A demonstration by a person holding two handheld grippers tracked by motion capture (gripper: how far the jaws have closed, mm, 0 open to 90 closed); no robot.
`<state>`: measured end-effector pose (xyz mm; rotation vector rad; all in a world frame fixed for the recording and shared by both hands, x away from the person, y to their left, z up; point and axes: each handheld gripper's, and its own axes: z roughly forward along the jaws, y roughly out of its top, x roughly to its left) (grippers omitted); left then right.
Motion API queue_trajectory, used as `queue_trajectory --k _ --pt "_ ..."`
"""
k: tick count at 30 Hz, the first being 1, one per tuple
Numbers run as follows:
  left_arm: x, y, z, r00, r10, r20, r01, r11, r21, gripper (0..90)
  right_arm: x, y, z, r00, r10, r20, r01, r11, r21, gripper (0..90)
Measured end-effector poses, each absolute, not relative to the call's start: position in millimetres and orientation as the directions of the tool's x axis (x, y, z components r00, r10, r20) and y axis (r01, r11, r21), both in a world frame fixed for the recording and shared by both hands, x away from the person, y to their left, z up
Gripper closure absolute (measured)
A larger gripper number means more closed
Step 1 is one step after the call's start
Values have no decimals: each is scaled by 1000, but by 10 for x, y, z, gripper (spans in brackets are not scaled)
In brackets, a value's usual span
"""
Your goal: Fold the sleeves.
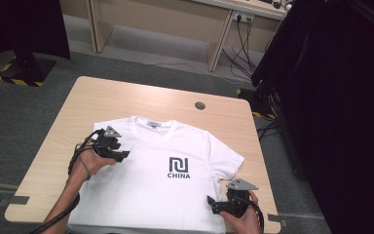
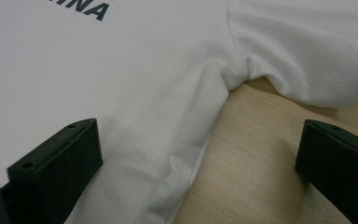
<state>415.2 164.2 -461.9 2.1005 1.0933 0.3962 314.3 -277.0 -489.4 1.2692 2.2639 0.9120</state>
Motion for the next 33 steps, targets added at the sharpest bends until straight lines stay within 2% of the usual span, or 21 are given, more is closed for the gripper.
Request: queue_trajectory --k 6,12,19,33 --pt "4099 1668 -4672 586 809 -47 577 -376 725 407 3143 -2770 -4894 -515 857 -19 604 378 701 7" --pt "4042 1735 -4658 576 816 -39 570 -367 735 228 3143 -2770 -4894 -515 857 -19 604 379 701 7" --pt "3890 1815 -4680 579 814 -56 568 -352 744 90 3142 -2769 -4895 -514 858 -19 604 377 702 7" --pt "3649 2185 -4715 559 828 -39 567 -347 747 54 3142 -2770 -4894 -515 857 -19 604 378 701 7"
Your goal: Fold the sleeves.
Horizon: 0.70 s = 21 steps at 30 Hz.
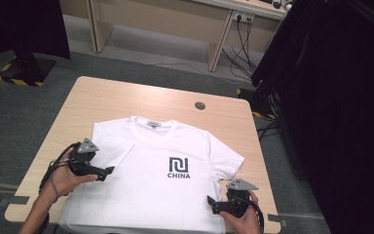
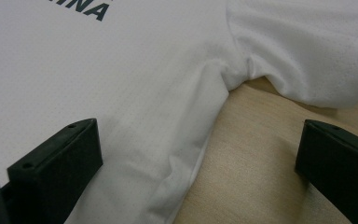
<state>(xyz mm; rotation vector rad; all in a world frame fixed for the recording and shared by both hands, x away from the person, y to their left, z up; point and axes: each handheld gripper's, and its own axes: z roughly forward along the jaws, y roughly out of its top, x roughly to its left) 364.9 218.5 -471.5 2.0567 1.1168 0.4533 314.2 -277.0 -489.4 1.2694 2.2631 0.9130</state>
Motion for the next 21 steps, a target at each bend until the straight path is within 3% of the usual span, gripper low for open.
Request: queue_trajectory --k 21 --pt "3325 2754 -4883 446 895 10 640 -326 696 86 3142 -2768 -4895 -513 858 -19 604 377 702 7"
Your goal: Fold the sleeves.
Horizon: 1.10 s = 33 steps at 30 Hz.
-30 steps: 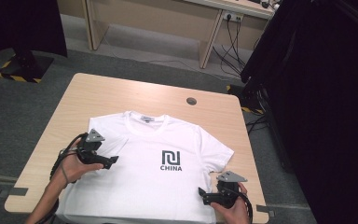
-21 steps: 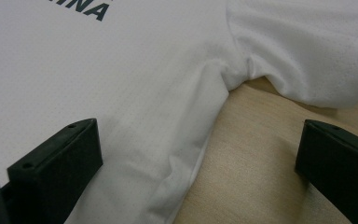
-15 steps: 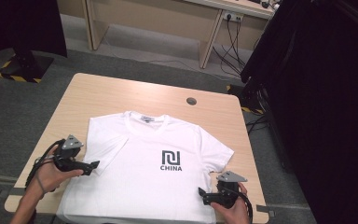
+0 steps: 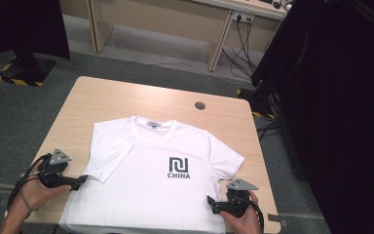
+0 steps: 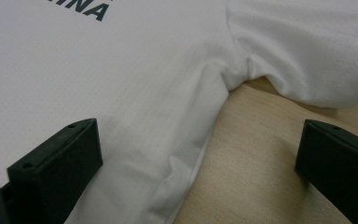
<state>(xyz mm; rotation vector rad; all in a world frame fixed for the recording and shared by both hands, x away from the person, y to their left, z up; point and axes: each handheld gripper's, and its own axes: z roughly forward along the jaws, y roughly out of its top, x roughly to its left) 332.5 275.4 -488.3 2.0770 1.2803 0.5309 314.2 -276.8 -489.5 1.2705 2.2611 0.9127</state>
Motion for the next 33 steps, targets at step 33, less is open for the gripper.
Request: queue_trajectory --k 33 --pt "3384 2551 -4750 487 873 -5 592 -327 736 71 3142 -2768 -4895 -513 858 -19 604 377 702 6"
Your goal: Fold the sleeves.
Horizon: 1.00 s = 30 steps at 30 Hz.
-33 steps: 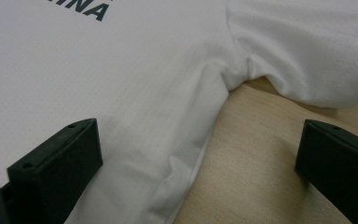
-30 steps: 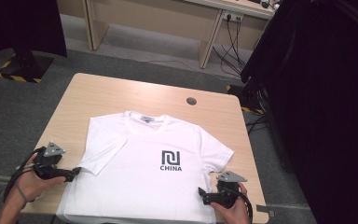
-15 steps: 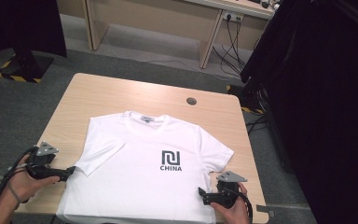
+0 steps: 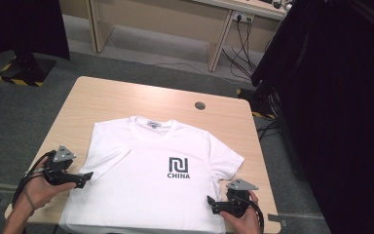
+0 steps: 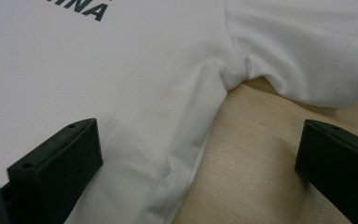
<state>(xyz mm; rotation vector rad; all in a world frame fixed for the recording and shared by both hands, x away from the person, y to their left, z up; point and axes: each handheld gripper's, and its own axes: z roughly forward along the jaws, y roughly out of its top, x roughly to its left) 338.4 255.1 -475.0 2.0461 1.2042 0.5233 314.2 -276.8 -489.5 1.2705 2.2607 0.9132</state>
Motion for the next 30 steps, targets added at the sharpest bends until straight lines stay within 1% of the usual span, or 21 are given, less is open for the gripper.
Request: queue_trajectory --k 3,9,15,16,22,30 --pt "3456 2472 -4741 490 872 2 587 -332 738 76 3141 -2768 -4896 -513 858 -19 604 377 703 6" --pt "3588 2429 -4777 476 879 -16 596 -310 741 78 3141 -2768 -4896 -513 858 -19 604 376 703 6" --pt "3591 2498 -4887 453 892 3 628 -321 709 83 3140 -2768 -4896 -512 859 -19 604 376 703 6" --pt "3592 2504 -4896 449 893 -11 630 -308 713 77 3140 -2768 -4896 -512 859 -19 604 376 703 7" --pt "3585 2494 -4839 452 892 -17 616 -298 730 77 3140 -2769 -4897 -513 858 -19 603 376 703 7" --pt "3591 2474 -4898 450 893 -11 630 -309 713 64 3140 -2769 -4897 -513 858 -19 603 376 703 7"
